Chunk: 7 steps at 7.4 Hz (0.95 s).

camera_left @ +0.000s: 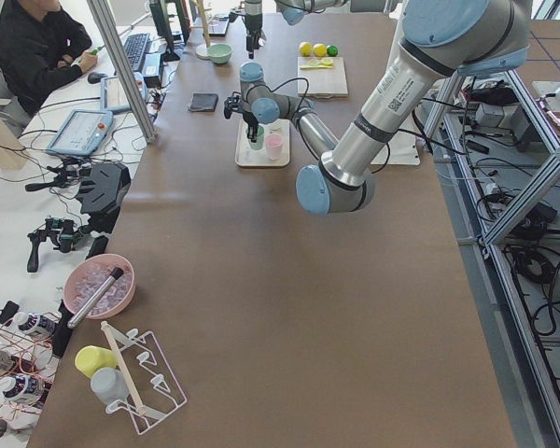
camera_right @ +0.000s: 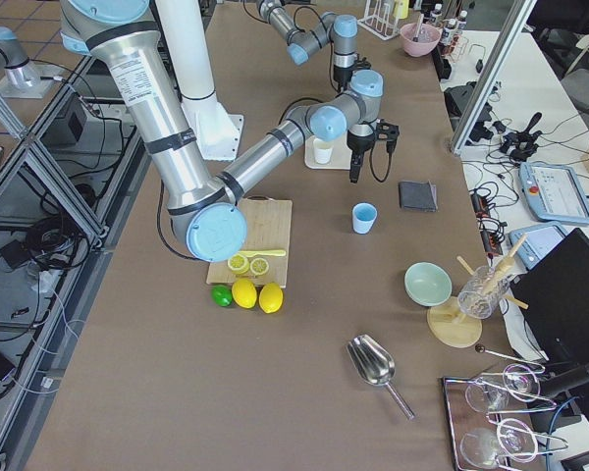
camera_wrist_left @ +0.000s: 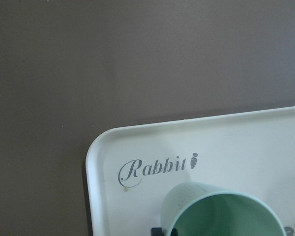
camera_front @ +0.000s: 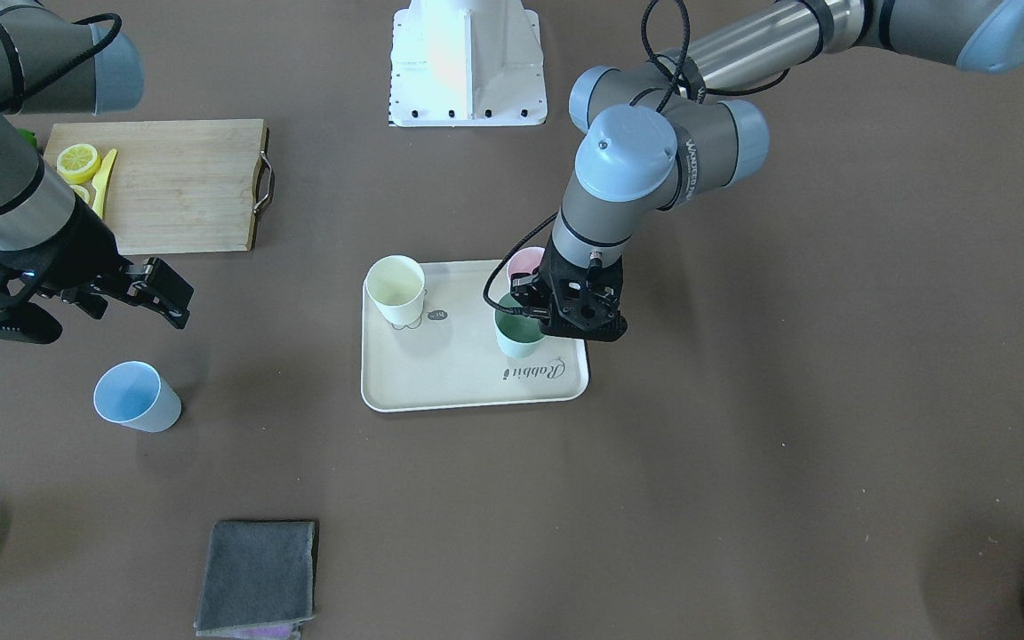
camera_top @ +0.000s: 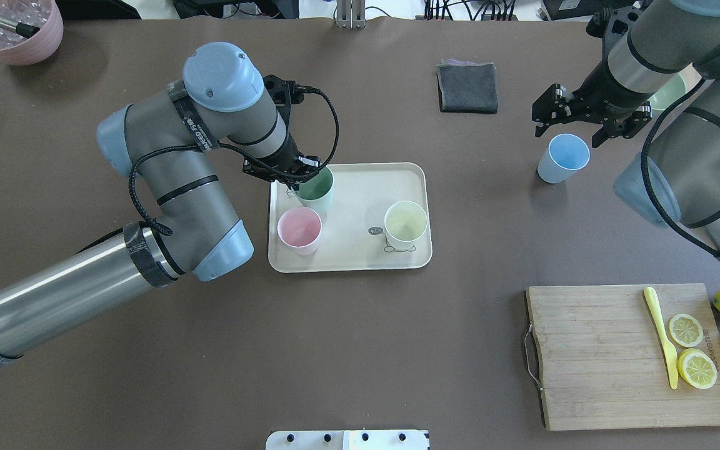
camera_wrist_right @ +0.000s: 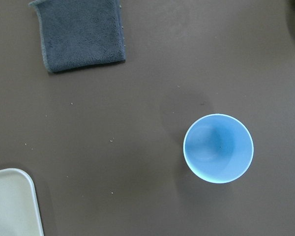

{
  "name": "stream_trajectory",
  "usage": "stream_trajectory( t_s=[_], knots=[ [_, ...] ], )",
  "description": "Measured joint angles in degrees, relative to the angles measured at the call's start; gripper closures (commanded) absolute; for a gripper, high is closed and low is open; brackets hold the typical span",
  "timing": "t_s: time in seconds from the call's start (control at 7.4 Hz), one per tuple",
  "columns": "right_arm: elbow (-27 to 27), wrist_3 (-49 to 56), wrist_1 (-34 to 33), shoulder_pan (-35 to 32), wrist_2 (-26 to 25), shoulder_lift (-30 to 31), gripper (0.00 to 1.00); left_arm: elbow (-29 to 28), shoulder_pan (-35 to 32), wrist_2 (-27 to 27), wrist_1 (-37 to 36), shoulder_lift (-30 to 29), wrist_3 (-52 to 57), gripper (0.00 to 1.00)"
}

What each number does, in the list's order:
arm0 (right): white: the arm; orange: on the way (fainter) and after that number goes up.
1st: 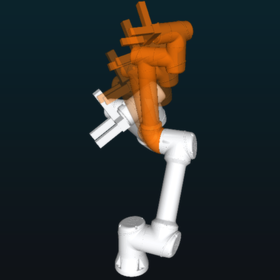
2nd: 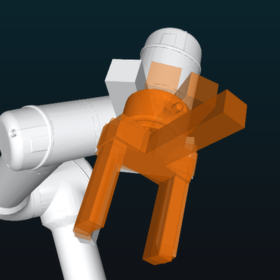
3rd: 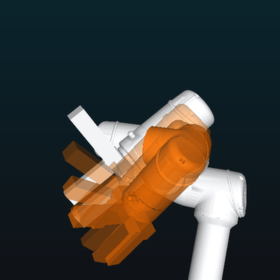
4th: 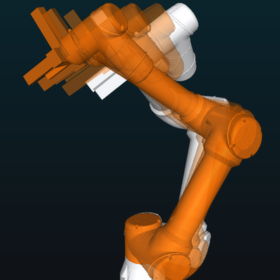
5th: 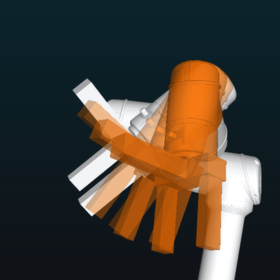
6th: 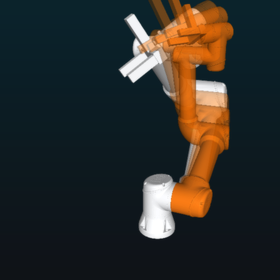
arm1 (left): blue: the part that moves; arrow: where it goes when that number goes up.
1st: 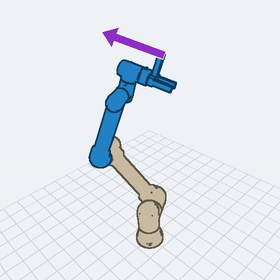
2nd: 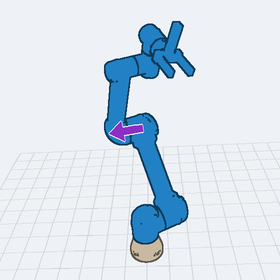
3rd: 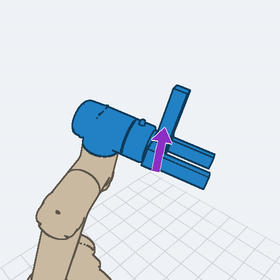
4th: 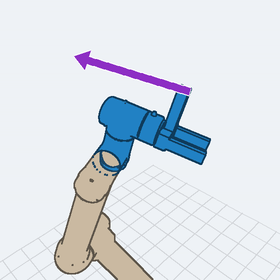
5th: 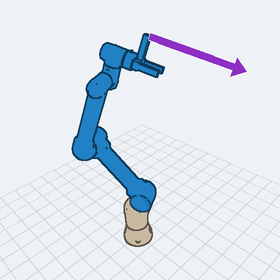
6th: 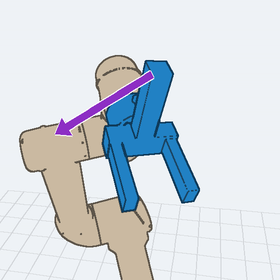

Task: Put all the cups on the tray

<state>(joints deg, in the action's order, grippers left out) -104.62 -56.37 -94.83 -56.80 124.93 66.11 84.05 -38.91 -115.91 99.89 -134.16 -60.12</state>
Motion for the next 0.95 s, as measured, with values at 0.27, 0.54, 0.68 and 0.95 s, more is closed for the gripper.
stream_trajectory(
  t_s=[0.27,0.54,0.68,0.95],
  knots=[
    [-0.05,0.03,0.03,-0.08,-0.01,0.06,0.00,-1.36,-0.49,0.27,0.14,-0.39,0.20,1.00],
    [-0.03,0.03,0.01,-0.30,-0.03,0.07,0.00,-2.32,-1.12,1.33,0.32,-0.41,0.52,1.00],
    [0.15,0.17,0.00,-0.48,-0.04,0.10,0.00,-2.54,-1.31,1.59,0.37,-0.41,0.53,0.27],
    [1.12,1.90,0.00,-1.23,-0.09,0.21,0.00,-2.64,-1.34,1.80,0.93,-0.18,0.57,0.02]
  ],
)
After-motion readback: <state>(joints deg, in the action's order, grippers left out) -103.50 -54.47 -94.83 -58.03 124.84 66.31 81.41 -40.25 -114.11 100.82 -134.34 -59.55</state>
